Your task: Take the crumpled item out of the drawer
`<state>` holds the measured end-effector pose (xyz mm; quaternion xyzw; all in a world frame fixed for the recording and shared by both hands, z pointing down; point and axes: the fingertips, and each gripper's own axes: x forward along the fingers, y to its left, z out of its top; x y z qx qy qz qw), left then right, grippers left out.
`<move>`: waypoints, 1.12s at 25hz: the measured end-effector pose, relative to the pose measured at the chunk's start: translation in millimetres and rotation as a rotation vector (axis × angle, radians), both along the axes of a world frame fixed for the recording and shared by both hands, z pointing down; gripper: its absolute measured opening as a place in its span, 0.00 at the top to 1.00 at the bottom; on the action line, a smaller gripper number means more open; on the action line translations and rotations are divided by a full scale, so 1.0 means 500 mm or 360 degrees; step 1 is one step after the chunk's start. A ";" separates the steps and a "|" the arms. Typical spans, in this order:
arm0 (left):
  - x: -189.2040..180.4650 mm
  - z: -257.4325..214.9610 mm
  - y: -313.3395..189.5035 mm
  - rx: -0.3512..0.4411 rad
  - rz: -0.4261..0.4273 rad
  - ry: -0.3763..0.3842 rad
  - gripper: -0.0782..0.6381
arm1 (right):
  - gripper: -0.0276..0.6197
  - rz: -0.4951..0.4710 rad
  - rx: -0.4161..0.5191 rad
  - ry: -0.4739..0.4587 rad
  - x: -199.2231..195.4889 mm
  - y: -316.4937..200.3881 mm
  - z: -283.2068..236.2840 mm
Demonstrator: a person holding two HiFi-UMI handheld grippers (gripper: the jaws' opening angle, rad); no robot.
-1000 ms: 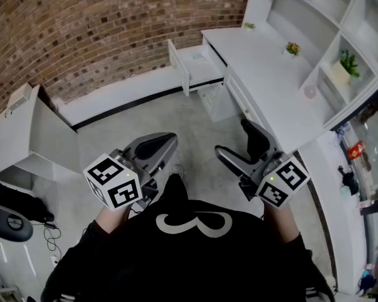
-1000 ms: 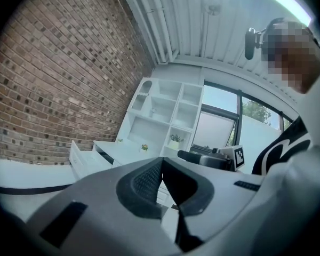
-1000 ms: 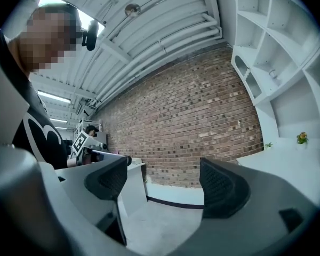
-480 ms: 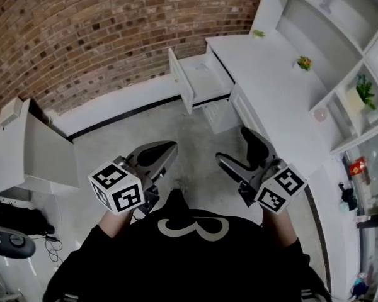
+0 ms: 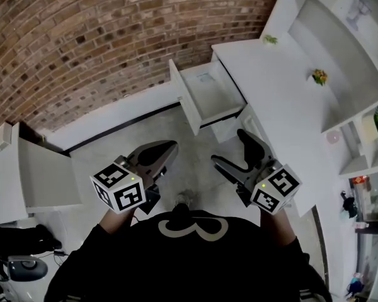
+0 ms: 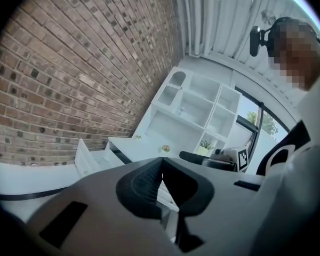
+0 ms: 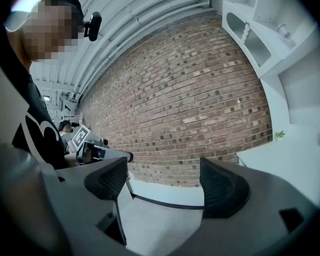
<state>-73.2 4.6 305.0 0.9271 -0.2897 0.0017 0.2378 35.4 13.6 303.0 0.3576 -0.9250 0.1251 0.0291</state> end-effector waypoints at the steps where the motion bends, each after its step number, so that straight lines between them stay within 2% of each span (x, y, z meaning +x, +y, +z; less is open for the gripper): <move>1: -0.002 0.005 -0.025 -0.0004 0.0009 -0.0001 0.89 | 0.32 0.0007 -0.0006 0.0000 -0.004 -0.024 0.005; 8: -0.023 0.032 -0.143 -0.0022 0.0056 -0.0017 0.89 | 0.32 0.0052 -0.0025 0.0025 -0.026 -0.137 0.023; 16: -0.038 0.049 -0.174 -0.0033 0.0078 0.0007 0.89 | 0.32 0.0091 -0.0047 0.0095 -0.027 -0.164 0.046; 28: -0.049 0.091 -0.240 -0.0068 -0.0021 -0.0048 0.89 | 0.32 0.0088 -0.0045 0.0179 -0.013 -0.269 0.090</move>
